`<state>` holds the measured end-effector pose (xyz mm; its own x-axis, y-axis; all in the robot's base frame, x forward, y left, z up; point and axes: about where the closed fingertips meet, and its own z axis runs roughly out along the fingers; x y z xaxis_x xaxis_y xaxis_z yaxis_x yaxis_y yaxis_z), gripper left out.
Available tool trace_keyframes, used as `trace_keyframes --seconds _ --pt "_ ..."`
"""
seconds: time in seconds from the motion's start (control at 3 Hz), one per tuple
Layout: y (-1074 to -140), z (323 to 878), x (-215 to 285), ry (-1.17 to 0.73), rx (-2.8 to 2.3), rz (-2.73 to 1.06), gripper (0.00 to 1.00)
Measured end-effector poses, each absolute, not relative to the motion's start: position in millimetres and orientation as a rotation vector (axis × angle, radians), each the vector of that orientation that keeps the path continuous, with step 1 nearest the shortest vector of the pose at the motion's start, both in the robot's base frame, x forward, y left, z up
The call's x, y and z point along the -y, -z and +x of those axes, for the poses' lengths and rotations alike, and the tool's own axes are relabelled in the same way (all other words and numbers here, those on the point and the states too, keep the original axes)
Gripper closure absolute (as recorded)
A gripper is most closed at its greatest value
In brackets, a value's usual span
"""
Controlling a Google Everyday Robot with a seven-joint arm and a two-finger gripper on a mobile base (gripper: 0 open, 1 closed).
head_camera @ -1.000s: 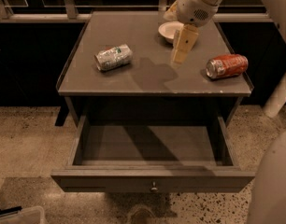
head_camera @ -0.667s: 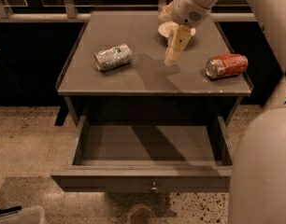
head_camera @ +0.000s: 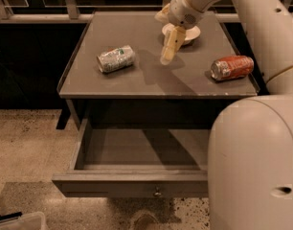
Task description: Place 7up can into top drawer
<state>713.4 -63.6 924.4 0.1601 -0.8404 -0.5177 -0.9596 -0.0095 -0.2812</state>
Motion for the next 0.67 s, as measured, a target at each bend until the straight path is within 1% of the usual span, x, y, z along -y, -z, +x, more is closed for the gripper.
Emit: trace_keyframes --seconds 0.67 --pt "-895 732 29 -0.471 -1.71 -1.777 0.0"
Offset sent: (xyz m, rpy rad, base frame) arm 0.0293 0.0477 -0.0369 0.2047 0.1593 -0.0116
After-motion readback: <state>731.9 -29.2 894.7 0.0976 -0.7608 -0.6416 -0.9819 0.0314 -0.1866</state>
